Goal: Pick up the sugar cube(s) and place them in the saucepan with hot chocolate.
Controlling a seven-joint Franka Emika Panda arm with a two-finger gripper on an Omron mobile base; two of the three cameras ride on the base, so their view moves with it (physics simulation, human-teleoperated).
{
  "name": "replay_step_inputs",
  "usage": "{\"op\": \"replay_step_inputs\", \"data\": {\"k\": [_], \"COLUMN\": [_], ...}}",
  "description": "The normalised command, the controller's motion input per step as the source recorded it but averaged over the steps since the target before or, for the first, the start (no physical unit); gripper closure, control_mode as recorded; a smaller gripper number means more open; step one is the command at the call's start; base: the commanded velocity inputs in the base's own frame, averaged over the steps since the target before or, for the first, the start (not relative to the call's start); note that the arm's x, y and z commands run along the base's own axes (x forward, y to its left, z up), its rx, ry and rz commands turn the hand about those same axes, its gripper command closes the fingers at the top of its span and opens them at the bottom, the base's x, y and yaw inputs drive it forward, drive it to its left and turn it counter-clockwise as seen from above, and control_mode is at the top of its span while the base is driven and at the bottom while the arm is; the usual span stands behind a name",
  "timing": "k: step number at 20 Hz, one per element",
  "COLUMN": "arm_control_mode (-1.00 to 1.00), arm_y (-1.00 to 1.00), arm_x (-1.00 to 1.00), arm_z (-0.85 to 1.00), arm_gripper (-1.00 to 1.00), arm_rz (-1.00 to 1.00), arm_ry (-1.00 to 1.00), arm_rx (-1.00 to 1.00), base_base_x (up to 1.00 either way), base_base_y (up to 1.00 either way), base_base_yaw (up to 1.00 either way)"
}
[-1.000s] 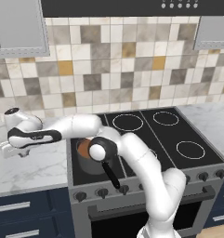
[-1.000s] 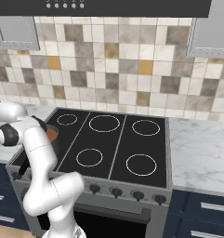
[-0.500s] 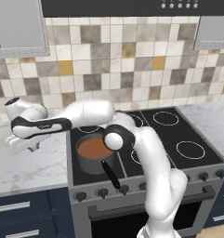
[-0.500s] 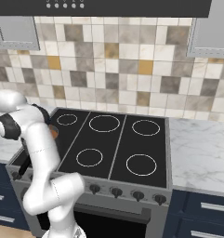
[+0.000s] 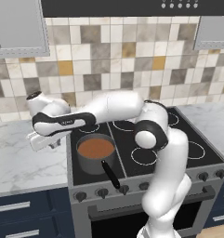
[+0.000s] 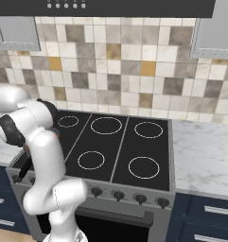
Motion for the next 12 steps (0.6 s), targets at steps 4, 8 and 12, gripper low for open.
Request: {"op": "replay_step_inputs", "data": {"k": [4,8,12], "arm_control_mode": [-1.0,-1.0,-1.0], "arm_y": [-0.89,-0.84,-0.96], "arm_x": [-0.28,-0.21,-0.04], "arm_z": [0.65,0.45,0.08], "arm_gripper": [1.0,1.0,1.0], "arm_rz": [0.01,0.0,0.0], "arm_ry": [0.0,0.0,0.02], "arm_rx": [0.06,0.05,0.07], "base_base_x": [0.0,0.0,0.0], "base_base_y": [0.0,0.0,0.0], "base_base_yaw": [0.0,0.0,0.0]}}
